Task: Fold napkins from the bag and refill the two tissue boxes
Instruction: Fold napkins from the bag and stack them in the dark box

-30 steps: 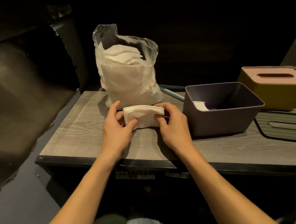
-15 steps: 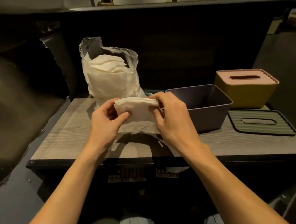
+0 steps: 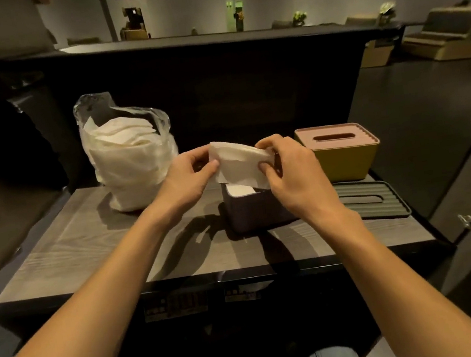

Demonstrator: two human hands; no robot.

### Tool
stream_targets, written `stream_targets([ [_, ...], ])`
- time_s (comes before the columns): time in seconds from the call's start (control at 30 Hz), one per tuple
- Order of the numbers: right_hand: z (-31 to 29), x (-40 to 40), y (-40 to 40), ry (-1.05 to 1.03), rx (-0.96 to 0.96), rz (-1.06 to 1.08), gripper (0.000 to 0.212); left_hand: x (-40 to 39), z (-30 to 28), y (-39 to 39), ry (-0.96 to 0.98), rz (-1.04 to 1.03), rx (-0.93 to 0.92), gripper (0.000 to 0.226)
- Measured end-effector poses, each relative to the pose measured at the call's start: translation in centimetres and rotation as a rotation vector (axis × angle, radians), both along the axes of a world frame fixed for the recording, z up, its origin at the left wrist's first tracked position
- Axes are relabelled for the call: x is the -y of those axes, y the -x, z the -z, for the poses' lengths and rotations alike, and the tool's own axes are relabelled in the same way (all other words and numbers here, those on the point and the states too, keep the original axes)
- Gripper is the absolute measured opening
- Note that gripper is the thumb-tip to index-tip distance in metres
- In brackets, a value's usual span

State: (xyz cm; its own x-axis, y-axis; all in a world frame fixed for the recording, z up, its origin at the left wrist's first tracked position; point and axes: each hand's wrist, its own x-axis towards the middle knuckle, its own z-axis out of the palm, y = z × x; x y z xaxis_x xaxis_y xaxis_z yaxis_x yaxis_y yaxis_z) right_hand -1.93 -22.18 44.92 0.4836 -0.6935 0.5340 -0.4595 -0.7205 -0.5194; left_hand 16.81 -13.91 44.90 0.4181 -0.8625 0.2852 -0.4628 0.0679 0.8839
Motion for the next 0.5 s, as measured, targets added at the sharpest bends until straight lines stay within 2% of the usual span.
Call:
stream_targets([
  [0.1,-0.2,0.3,0.0,0.008,-0.036,-0.003,0.045,1.8,-1.5,0.0,-0.009,0.046,0.073,0.029],
  [0.17,-0.3,0.5,-0.2,0.028,-0.116,0.004,0.041,3.2,-2.4,-0.2,-0.054,0.069,0.189,0.026],
  [0.23,-0.3,0.9,-0.4,0.023,-0.222,0.012,0.032,4.7,-3.1,-0.4,-0.146,0.05,0.348,0.034],
  [0.33,-0.2,1.6,-0.4,-0.098,-0.347,-0.019,0.021,6.3,-3.6,-0.1,-0.277,0.021,0.613,0.047],
  [0.5,-0.1,2.5,-0.9,-0.298,-0.446,-0.098,0.023,7.2,-2.7,0.9,-0.391,0.014,0.939,0.045],
])
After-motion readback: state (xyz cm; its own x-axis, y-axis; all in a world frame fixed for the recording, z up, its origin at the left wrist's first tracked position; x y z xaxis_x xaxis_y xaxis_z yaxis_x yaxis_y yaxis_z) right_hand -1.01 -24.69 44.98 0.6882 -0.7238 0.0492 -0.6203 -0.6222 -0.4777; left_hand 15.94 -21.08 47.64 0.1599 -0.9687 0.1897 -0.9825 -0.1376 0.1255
